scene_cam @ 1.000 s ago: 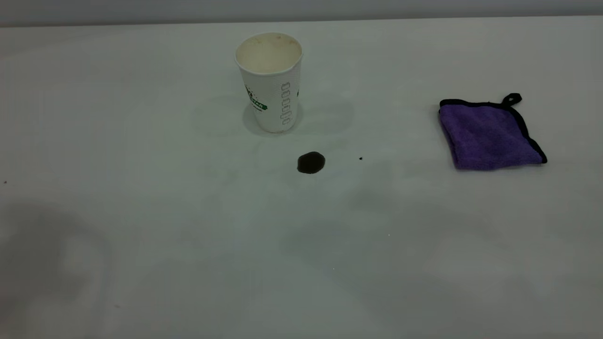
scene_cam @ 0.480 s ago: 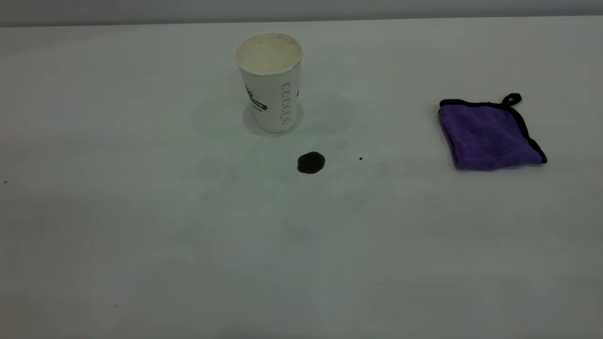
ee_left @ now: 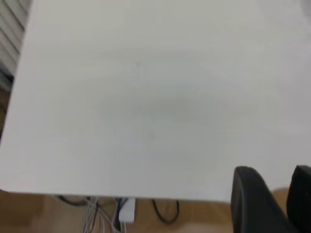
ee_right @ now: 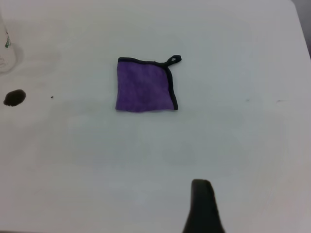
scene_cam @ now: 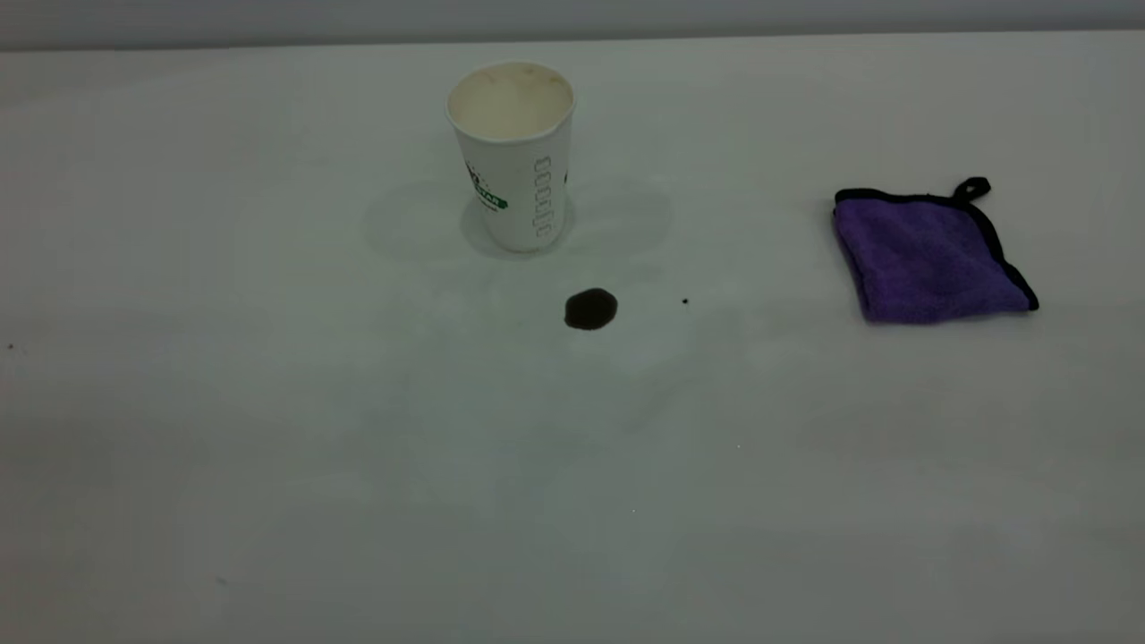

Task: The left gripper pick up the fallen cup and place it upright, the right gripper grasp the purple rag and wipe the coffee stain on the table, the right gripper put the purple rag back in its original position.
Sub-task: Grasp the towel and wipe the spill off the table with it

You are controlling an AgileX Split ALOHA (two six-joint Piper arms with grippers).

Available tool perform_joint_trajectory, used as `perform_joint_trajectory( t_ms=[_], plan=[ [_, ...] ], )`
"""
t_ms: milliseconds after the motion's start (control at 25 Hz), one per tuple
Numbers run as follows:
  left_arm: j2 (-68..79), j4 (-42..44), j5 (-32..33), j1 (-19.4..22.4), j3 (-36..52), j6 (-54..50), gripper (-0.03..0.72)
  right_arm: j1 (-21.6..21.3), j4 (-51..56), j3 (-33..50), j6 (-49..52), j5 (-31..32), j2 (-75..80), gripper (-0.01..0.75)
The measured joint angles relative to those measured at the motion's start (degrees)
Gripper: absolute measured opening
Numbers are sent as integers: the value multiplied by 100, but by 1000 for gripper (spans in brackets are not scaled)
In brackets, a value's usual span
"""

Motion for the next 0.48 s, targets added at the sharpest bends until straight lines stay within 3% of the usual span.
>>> perform_joint_trajectory(
  t_ms=[480],
  plan=[
    [-431, -137, 49, 83, 0, 115, 239, 0, 2, 0, 0, 0, 0, 588]
  ],
)
